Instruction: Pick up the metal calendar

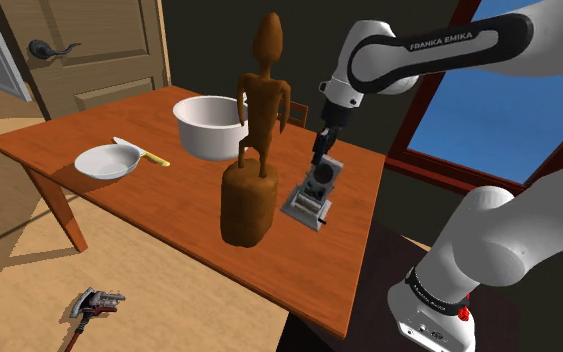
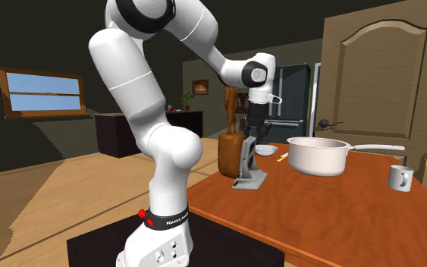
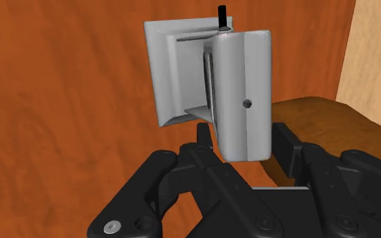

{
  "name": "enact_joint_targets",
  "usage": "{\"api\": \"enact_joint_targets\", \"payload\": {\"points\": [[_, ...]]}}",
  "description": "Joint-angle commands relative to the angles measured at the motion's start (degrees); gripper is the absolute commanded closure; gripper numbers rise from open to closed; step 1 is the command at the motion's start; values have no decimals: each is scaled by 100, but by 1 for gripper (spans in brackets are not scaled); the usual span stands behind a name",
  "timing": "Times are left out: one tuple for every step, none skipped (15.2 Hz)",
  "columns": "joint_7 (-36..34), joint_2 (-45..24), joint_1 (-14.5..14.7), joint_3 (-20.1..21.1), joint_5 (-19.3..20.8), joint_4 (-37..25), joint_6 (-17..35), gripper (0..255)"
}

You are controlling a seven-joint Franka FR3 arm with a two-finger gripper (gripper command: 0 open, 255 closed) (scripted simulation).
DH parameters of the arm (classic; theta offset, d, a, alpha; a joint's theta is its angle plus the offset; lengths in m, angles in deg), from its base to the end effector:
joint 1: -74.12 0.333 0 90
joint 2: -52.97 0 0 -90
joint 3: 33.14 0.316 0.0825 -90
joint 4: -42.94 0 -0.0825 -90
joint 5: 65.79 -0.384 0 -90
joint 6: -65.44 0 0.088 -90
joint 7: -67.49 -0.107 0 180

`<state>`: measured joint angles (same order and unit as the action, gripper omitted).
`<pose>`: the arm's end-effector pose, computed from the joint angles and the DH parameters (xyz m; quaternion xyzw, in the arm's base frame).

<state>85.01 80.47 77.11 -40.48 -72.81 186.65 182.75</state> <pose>0.3981 -0.0247 0.4497 -0.9920 -0.0936 -0.0223 0.0813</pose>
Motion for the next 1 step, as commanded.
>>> {"api": "enact_joint_targets", "payload": {"points": [[-3,23,-5,-3,7,-35,-52,255]]}}
